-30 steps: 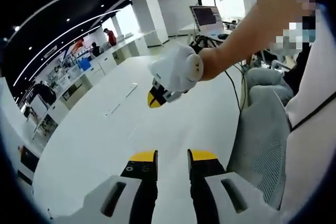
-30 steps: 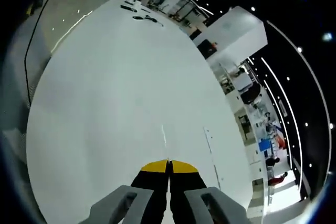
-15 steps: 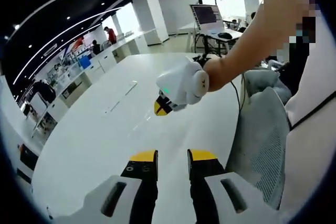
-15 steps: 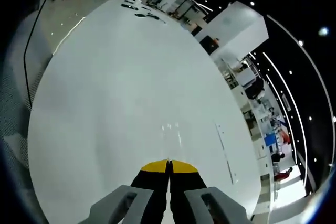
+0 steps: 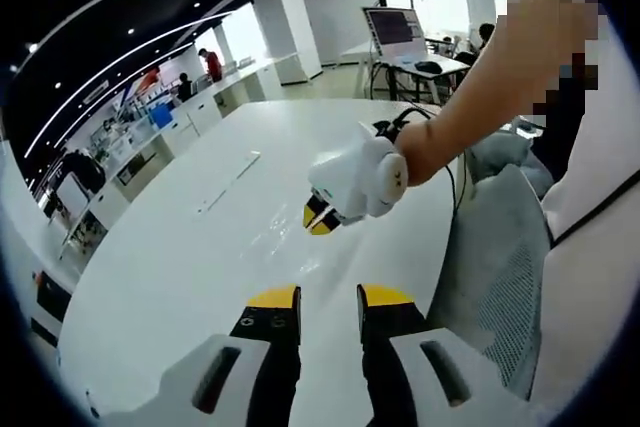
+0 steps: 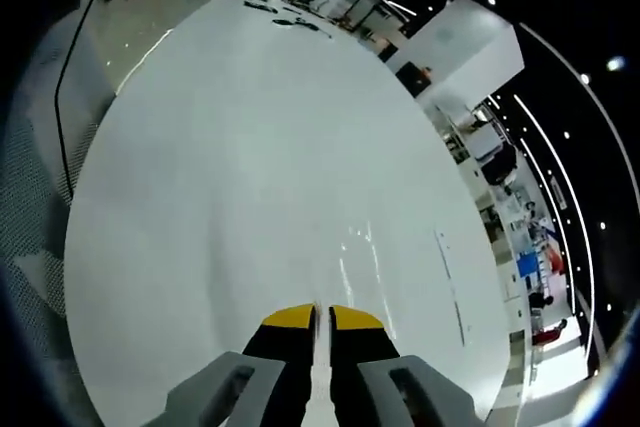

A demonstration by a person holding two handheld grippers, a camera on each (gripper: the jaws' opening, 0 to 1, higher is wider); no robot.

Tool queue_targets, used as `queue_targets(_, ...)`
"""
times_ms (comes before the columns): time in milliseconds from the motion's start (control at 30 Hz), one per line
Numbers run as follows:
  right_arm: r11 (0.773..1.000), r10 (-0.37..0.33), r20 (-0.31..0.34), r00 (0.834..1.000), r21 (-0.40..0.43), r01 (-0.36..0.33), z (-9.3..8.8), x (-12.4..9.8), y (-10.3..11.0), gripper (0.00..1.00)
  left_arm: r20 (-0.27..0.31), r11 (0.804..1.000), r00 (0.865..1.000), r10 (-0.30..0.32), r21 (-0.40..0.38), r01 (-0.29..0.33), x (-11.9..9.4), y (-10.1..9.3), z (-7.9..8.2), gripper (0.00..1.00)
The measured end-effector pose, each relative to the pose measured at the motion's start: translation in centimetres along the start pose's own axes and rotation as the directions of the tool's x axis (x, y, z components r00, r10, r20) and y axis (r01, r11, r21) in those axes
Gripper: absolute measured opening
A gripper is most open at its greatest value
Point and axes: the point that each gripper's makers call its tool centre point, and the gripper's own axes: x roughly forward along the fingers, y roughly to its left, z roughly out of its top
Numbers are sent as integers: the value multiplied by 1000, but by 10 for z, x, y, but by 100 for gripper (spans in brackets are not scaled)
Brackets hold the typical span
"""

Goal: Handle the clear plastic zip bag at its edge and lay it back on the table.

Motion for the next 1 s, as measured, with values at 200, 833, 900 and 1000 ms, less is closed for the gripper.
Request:
queue_targets(200,1000,25,-4,1000,18,-25,-2,0,7,4,-2,1000,1000,-1,-7,1,0,-2,-3,20)
queue_targets(833,994,88,-5,996,68,-88,-9,1,23,14,-12,1000,1000,-6,-29,6,0,-10,-13,20)
queue_targets(900,993,93,-6,996,69,-92,-8,0,26,14,-12,999,1000,-8,-32,8,0,-12,-13,19)
queue_targets(1000,992,104,-14,994,66,-103,-10,-2,29,14,-14,999,1000,-11,-33,11,1,-13,-15,19)
